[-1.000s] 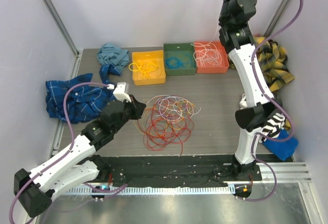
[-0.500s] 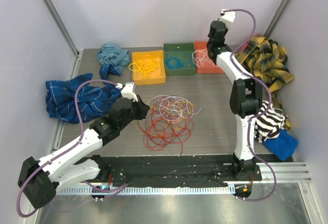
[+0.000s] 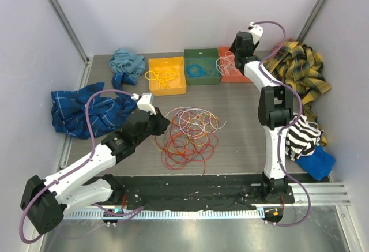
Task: Untangle the cables
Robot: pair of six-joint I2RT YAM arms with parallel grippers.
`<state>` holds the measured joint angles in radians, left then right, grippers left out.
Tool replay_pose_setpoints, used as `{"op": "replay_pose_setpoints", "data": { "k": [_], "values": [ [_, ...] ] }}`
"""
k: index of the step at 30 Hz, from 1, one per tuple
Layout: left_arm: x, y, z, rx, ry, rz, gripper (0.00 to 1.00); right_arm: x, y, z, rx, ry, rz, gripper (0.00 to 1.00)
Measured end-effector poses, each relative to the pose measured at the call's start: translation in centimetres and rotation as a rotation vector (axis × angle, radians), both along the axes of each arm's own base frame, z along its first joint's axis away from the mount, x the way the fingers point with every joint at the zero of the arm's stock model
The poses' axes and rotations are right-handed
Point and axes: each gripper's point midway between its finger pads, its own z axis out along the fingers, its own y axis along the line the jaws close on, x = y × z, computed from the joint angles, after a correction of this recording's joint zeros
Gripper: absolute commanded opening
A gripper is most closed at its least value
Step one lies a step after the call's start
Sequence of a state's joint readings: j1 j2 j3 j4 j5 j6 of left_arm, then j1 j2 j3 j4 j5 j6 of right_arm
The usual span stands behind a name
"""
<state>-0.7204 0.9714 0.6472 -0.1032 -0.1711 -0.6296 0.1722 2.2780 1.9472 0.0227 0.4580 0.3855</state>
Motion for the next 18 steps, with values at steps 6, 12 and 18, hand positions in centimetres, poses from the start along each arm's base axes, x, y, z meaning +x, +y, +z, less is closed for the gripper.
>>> {"op": "replay_pose_setpoints", "data": {
  "k": [6, 12, 18],
  "values": [
    [-0.1, 0.1, 0.6, -0.017, -0.010, 0.003, 0.27, -0.3, -0.4, -0.2, 0.028, 0.017, -0.005, 0.77],
    [-0.1, 0.6, 0.8, 0.002, 0.009, 0.030, 0.75, -3.7, 0.2, 3.5, 0.039, -0.013, 0.003, 0.82],
    [0.7, 2.8, 2.7, 0.048, 0.010, 0.162, 1.00, -13.9, 4.8, 14.4, 0.071, -0.188, 0.104, 0.82]
  ]
}}
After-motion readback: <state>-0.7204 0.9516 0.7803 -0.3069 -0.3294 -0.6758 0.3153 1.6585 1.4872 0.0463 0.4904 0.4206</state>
